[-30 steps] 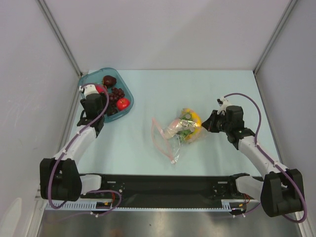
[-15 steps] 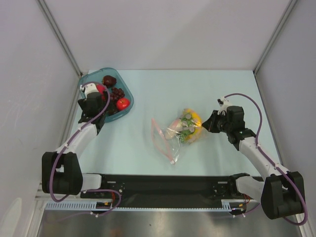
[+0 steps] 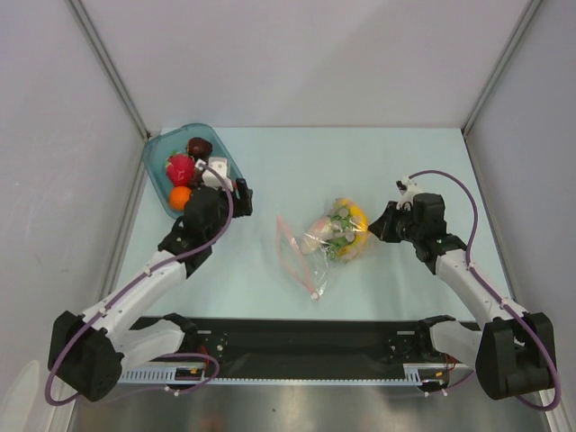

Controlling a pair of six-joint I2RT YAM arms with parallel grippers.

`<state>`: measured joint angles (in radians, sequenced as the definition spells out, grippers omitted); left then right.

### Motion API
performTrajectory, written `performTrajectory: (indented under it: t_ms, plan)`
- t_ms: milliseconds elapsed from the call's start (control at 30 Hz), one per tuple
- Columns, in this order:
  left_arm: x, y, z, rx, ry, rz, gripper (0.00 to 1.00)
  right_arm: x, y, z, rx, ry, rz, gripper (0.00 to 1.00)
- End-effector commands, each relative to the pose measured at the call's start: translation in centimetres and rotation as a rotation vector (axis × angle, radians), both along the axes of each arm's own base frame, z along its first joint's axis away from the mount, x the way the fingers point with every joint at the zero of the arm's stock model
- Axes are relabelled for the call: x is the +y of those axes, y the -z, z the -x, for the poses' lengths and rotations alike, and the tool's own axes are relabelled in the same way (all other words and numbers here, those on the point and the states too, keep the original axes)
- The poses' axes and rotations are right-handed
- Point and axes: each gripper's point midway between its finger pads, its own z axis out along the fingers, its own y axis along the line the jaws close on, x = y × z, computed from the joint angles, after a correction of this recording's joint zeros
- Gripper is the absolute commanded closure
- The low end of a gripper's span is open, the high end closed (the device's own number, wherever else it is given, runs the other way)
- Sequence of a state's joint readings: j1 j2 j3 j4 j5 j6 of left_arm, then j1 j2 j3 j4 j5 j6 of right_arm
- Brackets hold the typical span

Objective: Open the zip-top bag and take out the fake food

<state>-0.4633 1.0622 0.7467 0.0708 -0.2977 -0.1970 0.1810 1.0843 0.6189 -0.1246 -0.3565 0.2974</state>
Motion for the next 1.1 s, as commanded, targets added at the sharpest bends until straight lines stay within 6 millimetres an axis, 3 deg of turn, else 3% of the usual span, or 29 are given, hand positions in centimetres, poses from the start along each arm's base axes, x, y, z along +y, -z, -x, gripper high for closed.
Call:
performTrajectory:
  t_ms: [0,67,267,500,767,1067]
  plan:
    - [-3.4,1.8,2.4,0.015,0.179,0.009,0.32,0.0,-1.3,-0.2,-0.04,-0.011,-0.004,1.0]
    - [-5.5,2.3,3.9,0.017,0.295,0.024,0.44,0.1,-1.3,-0.2,-0.039,-0.013,-0.005,1.0]
    - [-8.9,3.0,8.5,0.003,0.526,0.085,0.55,0.1,-1.3,-0.1,-0.034,-0.011,-0.005,1.0]
    - [-12.1,3.1,13.5,-0.007,0.734,0.151,0.59,0.2,-1.4,-0.2,-0.033,-0.012,-0.011,1.0]
    - [-14.0,6.1,14.1,0.07,0.786,0.12,0.62,0.3,-1.4,0.0,-0.029,-0.018,-0.018,1.0]
    - [-19.0,7.2,14.0,0.073,0.888,0.127,0.53,0.2,-1.1,0.3,-0.019,-0.019,-0.016,1.0]
